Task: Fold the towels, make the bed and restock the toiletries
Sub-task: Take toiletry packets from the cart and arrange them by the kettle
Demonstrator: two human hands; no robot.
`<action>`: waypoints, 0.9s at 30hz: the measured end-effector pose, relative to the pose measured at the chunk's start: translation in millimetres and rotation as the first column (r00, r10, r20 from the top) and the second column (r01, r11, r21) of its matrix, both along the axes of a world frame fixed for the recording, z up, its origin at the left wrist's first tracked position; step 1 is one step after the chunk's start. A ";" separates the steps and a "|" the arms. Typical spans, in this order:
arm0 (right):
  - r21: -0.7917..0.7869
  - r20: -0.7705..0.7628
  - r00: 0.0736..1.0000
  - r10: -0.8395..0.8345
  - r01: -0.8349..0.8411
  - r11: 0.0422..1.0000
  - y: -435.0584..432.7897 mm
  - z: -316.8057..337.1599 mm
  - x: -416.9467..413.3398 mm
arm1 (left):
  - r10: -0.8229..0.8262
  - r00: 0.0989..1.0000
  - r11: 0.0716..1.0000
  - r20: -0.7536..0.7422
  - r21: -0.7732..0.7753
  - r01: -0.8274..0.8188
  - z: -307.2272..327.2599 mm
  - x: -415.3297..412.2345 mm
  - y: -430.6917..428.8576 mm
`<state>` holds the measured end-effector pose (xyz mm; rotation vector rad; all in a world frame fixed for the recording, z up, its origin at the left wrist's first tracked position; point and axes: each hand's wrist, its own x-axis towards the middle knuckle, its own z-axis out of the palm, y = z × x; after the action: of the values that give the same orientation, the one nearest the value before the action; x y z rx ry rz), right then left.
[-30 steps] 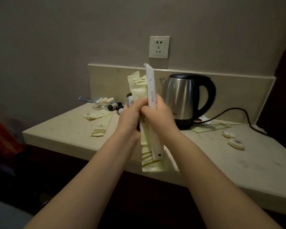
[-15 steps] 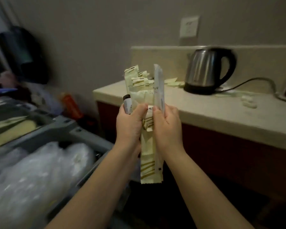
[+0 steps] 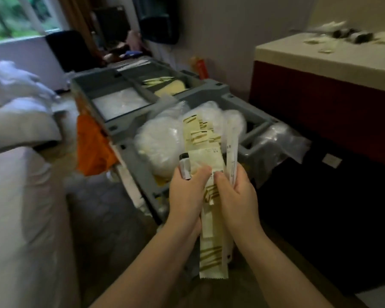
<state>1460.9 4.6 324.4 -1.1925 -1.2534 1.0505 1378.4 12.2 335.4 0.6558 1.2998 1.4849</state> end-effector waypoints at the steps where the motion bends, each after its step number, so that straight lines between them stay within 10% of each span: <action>1: 0.009 0.000 1.000 0.029 -0.029 1.000 -0.9 0.6 -27.4 | 0.032 0.999 0.999 0.005 0.004 -0.032 -0.1 -26.6 -4.9; 12: -0.061 0.048 0.925 0.376 -0.373 0.926 43.0 -6.4 -381.7 | 0.395 0.918 0.917 -0.044 -0.037 -0.396 -18.8 -407.5 -36.0; 27: -0.171 0.010 0.996 0.085 -0.082 0.982 350.4 -30.4 -563.6 | 0.238 0.965 0.971 0.105 -0.044 -0.235 -31.0 -598.7 278.6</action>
<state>897.3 354.9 294.0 -1.2898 -1.2550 1.2320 779.7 290.8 304.4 0.4020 1.3484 1.6658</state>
